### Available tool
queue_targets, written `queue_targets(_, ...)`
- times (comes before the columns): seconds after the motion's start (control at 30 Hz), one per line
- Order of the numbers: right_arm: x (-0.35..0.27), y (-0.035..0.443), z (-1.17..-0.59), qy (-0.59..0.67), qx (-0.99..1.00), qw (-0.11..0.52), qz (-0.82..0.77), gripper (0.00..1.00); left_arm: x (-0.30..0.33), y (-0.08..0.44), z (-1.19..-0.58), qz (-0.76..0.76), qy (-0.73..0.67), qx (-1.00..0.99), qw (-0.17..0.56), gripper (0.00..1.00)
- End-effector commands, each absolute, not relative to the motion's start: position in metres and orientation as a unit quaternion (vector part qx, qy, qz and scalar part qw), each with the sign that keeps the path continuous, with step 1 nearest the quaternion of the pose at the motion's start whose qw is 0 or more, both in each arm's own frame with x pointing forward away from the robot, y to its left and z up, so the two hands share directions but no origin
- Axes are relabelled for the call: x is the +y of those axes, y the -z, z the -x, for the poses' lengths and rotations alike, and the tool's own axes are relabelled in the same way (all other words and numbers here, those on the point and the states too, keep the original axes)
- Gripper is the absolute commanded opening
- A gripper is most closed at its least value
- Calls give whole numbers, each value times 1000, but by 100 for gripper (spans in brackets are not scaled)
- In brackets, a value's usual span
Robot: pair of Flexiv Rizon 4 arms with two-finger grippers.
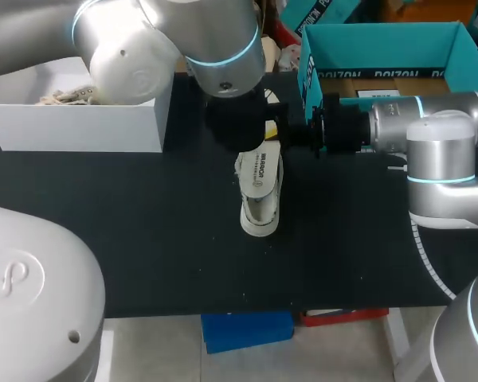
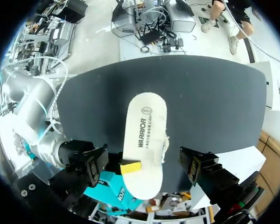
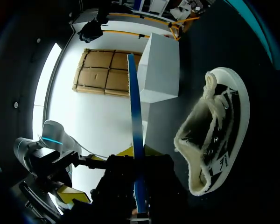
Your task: Take the shoe out of the shoebox, open the shoe tongue, remove and reinsert the insole, then place the shoe into the shoebox
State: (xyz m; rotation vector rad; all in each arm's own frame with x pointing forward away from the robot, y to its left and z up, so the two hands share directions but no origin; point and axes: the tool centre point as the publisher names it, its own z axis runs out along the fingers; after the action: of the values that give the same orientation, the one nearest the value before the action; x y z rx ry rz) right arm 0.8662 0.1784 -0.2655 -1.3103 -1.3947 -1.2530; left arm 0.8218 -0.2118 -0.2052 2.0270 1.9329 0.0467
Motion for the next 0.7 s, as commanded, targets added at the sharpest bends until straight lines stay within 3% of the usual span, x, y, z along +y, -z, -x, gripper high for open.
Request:
queue_targets(0.03,179,265,-866,498,-555,413,522,0,-215,207,-841,-713,-13,682,162,100)
queue_targets(0.7,179,265,-866,498,-555,413,522,0,-246,211,-960,-714,-26,678,171,100)
